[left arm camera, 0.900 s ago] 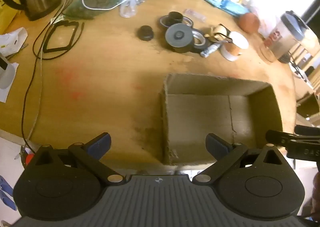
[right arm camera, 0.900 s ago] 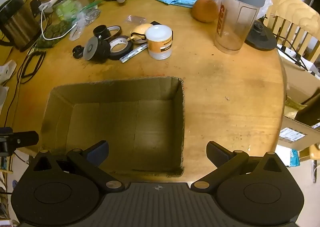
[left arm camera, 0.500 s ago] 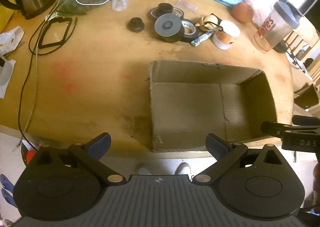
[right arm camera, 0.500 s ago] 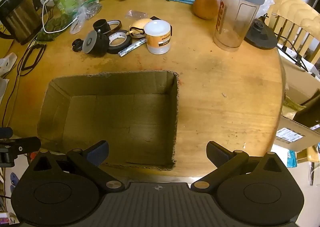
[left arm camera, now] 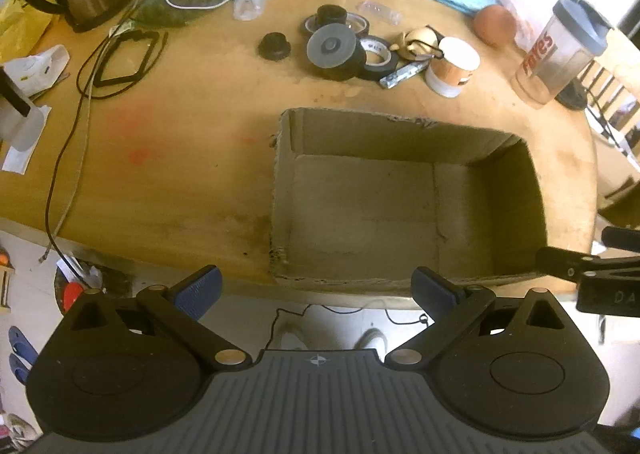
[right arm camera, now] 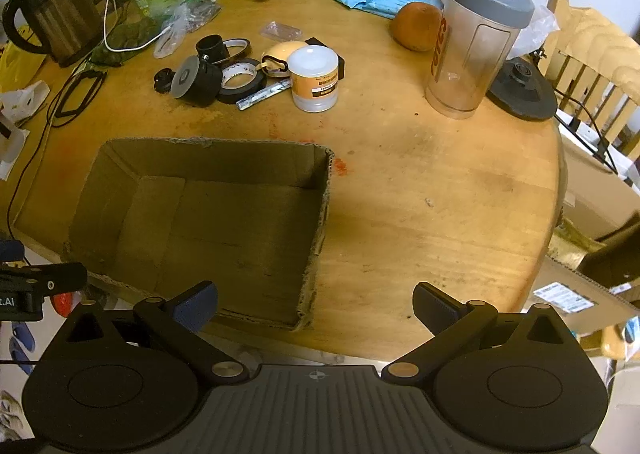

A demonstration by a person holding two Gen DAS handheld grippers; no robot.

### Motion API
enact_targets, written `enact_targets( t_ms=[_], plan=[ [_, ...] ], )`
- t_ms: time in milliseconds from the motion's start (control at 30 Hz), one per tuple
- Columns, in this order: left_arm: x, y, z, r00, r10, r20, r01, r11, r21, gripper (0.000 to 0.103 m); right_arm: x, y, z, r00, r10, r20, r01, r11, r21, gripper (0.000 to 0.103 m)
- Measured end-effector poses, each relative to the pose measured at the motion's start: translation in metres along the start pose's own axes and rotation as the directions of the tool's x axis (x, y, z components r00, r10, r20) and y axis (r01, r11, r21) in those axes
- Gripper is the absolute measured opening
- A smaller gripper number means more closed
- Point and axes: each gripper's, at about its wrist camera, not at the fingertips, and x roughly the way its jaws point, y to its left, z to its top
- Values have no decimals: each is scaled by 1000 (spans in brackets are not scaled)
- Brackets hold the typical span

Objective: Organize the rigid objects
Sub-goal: 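Move both tools from above the cardboard box toward the cluttered objects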

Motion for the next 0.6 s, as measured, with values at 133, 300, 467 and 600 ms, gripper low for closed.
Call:
enact_targets(
  t_ms=[133, 300, 467, 600],
  plan=[
    [-4, -7, 0, 1000, 14, 12, -14, 1000, -11, 103, 0, 0, 3, 1000, -2, 6, 3, 999, -47, 103],
    [-12, -11, 4, 999, 20, 25, -19, 999, -32, 103, -9, 3, 12, 999, 19, 41, -15, 995, -96, 103],
    [-20, -8, 13, 996, 60, 62, -56, 996, -67, 103, -15, 11, 24, 997, -5, 76, 16, 989, -150, 103],
    [-25, -4, 21, 993, 85, 82, -80, 994, -70, 103, -17, 15, 30, 995, -19, 94, 35, 983, -178, 103]
  ],
)
